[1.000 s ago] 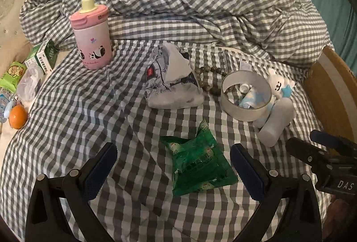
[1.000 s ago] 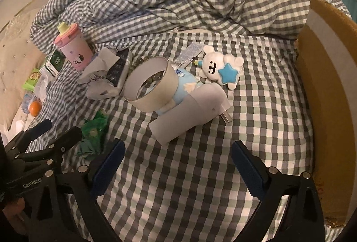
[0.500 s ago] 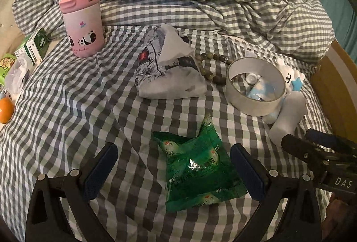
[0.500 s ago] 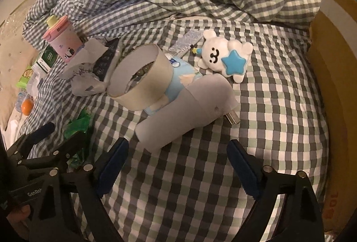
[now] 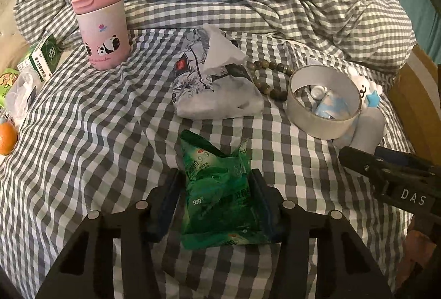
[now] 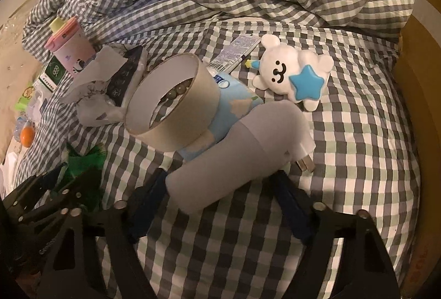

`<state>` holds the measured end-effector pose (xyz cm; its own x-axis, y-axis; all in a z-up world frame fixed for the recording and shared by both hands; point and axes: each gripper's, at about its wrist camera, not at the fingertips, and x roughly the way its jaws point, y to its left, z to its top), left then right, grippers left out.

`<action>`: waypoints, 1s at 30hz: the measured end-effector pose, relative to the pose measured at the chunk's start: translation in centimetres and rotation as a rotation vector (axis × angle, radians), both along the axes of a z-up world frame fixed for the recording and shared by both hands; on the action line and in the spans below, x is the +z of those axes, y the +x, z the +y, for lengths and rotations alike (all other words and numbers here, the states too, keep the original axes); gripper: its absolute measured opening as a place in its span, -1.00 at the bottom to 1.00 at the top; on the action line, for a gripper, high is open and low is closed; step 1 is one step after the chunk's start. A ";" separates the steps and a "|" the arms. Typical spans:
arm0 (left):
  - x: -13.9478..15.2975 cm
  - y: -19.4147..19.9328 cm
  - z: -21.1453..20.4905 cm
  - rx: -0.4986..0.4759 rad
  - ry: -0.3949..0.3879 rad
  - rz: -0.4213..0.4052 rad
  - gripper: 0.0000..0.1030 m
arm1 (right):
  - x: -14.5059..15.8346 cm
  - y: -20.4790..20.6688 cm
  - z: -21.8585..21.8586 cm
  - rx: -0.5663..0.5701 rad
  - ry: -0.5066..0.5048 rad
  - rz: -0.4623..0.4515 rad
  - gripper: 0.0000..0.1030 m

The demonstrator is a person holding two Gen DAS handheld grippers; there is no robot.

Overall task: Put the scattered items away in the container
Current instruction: 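Grasp the green snack bag with the left gripper while the right gripper approaches the white cylinder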

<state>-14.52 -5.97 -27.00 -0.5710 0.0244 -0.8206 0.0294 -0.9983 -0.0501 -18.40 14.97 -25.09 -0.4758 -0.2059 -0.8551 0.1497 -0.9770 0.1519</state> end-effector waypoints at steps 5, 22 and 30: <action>0.0 0.0 0.1 -0.001 -0.010 0.005 -0.12 | -0.1 0.1 0.3 0.005 0.007 0.004 0.26; 1.5 0.9 -0.1 0.018 -0.014 0.033 -0.25 | 0.8 1.7 3.0 -0.019 -0.020 0.007 -0.31; 4.2 2.2 0.1 0.017 -0.011 0.076 -0.26 | 2.9 3.5 3.6 -0.015 -0.029 0.039 -0.35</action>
<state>-12.33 -5.82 -22.83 -0.6317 0.0051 -0.7752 0.0429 -0.9982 -0.0415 -14.88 18.58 -22.23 -0.5118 -0.2230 -0.8296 0.1413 -0.9744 0.1747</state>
